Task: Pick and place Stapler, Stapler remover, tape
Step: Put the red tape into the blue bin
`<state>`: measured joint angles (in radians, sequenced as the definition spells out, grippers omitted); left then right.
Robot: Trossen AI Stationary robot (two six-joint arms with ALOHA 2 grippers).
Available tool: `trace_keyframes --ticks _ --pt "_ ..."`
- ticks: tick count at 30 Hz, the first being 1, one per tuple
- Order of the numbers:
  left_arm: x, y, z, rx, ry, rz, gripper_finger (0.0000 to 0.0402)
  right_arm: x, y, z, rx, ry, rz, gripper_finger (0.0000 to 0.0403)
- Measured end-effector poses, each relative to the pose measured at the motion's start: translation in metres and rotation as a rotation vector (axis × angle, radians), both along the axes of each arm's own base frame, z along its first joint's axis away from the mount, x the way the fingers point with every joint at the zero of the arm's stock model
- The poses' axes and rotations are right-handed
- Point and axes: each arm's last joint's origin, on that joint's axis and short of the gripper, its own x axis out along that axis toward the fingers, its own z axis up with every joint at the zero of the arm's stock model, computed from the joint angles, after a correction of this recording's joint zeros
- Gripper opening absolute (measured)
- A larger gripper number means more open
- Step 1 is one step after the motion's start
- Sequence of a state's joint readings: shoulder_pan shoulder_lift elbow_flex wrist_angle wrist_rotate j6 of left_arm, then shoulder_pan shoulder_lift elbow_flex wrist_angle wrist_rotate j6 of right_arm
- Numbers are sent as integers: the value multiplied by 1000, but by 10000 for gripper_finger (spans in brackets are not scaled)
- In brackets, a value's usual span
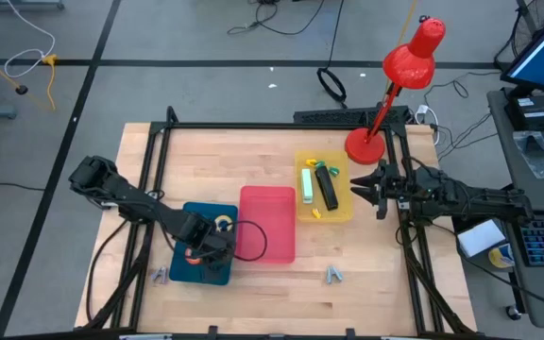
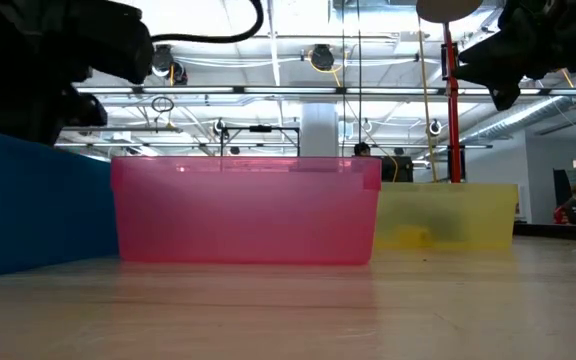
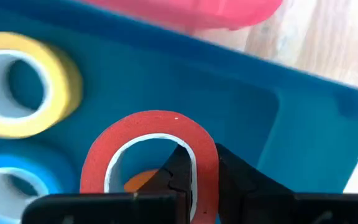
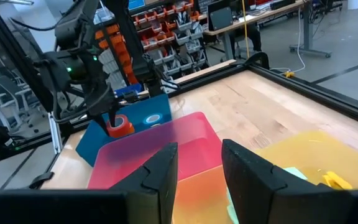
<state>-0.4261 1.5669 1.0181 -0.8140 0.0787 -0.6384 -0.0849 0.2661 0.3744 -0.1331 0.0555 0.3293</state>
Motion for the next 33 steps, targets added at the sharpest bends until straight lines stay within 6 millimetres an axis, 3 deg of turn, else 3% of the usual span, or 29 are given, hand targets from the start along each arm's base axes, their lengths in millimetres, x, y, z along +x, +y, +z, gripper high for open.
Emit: trace_keyframes --ticks 10,26,33 --pt "0 2 -15 -23 -41 25 36 0 0 1 2 -17 0 116" --pt "3 2 -18 -24 -99 34 98 1 0 5 -4 -51 4 116" --pt "3 1 -18 -42 -89 29 150 1 0 5 -4 -52 4 116"
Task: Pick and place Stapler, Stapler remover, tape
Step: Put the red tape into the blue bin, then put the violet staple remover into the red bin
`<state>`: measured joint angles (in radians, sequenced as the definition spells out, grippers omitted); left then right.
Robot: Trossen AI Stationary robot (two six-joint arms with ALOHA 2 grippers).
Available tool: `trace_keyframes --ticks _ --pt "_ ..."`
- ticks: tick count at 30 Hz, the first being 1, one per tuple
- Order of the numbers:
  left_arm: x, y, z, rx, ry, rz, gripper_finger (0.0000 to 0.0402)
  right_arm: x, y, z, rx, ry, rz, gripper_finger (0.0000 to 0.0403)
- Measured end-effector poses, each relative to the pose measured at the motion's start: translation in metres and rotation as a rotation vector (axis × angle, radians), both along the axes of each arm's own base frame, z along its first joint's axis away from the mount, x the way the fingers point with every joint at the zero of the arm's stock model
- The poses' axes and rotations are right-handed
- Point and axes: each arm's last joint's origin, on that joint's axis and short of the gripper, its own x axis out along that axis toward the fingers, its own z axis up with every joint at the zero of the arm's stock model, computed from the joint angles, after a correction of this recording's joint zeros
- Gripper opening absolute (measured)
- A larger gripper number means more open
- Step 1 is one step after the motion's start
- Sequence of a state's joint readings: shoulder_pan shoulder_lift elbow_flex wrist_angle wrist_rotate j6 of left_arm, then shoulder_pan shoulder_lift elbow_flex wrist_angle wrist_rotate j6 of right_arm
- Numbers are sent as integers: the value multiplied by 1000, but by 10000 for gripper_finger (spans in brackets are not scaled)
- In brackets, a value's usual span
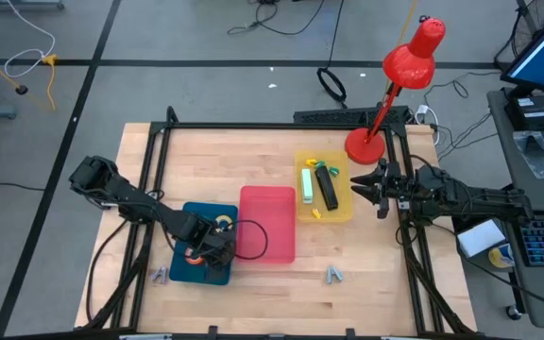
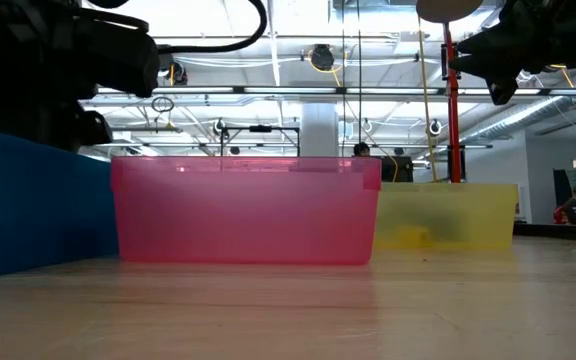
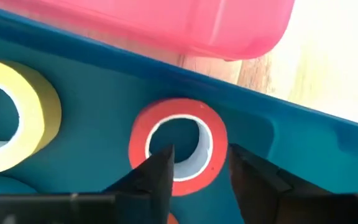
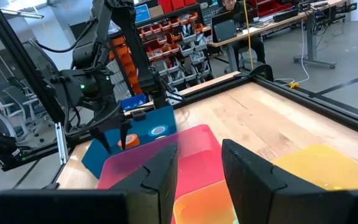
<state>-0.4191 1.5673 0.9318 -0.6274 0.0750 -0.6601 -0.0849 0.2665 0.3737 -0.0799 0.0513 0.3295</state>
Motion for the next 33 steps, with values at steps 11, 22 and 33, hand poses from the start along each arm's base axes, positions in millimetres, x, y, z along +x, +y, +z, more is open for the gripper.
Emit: trace_keyframes --ticks 11,22,33 --pt "-14 0 32 -249 188 189 162 0 0 0 18 -3 -1 116" --pt "-70 -47 79 -328 228 376 111 0 0 0 18 -2 0 116" --pt "-140 -91 64 -187 410 615 103 0 0 0 18 1 0 116"
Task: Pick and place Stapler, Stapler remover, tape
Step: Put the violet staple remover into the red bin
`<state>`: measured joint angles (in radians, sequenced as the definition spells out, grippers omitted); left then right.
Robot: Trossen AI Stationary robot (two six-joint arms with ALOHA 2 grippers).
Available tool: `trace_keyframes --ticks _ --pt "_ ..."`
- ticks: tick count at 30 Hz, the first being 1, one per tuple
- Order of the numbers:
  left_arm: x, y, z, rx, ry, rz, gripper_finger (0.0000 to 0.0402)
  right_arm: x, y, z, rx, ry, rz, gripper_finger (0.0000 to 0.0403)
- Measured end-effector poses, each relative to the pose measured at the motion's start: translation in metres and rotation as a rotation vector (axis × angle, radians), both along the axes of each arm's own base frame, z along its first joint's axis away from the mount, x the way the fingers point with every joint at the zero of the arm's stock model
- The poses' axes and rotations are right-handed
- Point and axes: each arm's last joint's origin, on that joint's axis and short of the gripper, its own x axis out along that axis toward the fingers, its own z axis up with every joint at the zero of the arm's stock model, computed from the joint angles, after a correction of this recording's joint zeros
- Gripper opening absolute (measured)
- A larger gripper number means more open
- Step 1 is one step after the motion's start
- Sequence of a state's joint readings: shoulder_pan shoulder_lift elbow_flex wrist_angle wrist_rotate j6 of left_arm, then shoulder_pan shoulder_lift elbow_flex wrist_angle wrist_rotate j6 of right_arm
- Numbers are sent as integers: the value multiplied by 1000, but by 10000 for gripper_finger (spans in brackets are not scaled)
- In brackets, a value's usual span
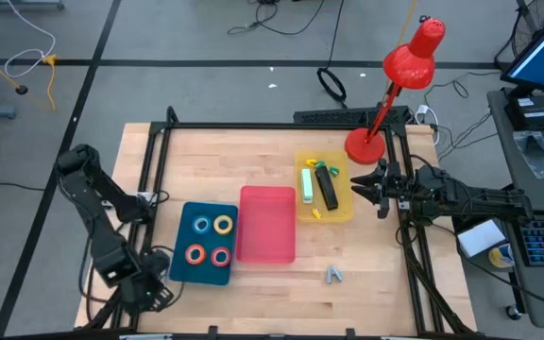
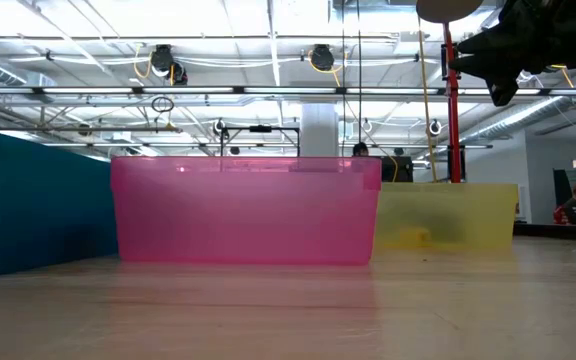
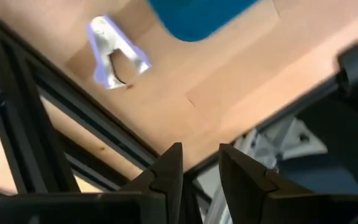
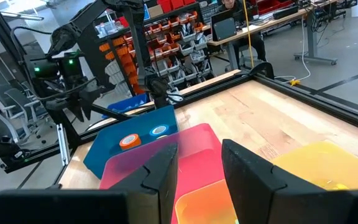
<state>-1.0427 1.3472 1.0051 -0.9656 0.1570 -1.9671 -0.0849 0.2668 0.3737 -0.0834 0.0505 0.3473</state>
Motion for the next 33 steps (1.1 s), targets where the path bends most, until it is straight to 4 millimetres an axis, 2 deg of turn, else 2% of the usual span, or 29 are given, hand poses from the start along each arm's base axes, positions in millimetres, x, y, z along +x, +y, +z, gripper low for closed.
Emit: trace_keyframes --ticks 5,11,18,24,28,33 --pt "-17 -3 -11 70 -4 87 104 0 0 0 0 -1 0 116" --pt "-26 4 -34 138 28 141 108 0 0 0 22 -5 -1 116" --pt "-30 13 -59 162 49 140 171 0 0 0 34 -9 -1 116" --pt "-32 16 -64 172 63 138 215 0 0 0 51 -12 -3 116" --pt "-33 18 -68 172 95 129 217 0 0 0 56 -13 -3 116" --pt "-34 19 -69 170 126 122 198 0 0 0 56 -13 -3 116"
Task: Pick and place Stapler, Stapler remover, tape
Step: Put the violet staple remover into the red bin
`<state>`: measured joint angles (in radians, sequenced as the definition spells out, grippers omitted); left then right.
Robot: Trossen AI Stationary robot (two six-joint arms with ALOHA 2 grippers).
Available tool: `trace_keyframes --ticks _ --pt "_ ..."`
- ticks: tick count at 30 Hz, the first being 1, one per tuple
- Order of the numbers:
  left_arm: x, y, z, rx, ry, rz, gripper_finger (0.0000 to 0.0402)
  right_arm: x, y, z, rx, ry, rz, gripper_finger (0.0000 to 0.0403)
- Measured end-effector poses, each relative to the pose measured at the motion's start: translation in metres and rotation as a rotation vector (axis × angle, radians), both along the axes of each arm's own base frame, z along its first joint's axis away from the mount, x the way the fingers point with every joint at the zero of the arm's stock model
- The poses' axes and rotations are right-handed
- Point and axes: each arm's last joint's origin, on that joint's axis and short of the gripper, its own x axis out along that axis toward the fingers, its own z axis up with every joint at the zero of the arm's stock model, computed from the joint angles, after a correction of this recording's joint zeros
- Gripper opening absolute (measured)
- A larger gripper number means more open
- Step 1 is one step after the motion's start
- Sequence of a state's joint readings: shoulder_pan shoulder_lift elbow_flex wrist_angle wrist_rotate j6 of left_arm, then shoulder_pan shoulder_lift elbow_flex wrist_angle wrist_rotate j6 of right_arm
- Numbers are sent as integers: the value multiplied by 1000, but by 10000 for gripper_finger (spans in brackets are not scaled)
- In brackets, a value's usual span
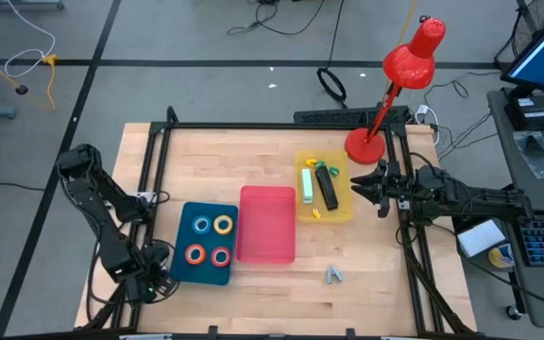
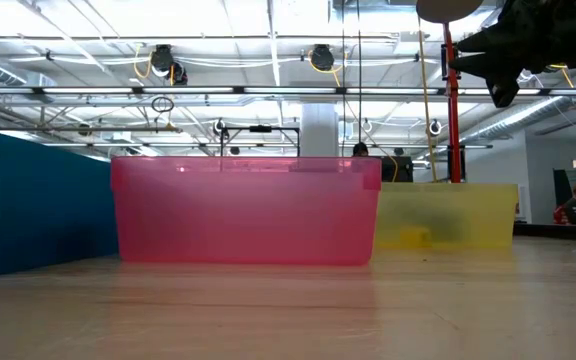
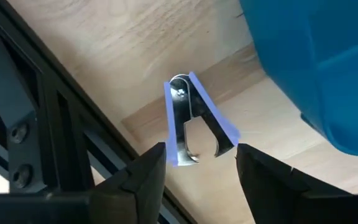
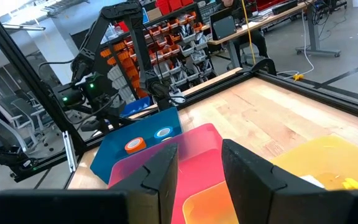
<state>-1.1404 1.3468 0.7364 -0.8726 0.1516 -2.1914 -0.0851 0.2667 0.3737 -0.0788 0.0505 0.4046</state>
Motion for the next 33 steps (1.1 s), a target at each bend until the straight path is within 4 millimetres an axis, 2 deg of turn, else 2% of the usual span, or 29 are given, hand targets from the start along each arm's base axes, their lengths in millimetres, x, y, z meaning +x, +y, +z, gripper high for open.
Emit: trace_keyframes --ticks 16,23,33 --pt "6 5 -1 -29 78 -34 142 0 0 0 0 0 0 116" --pt "7 16 -15 -21 105 -23 141 0 0 0 0 0 2 116" --pt "8 22 -22 -21 121 -67 140 0 0 0 3 -1 3 116"
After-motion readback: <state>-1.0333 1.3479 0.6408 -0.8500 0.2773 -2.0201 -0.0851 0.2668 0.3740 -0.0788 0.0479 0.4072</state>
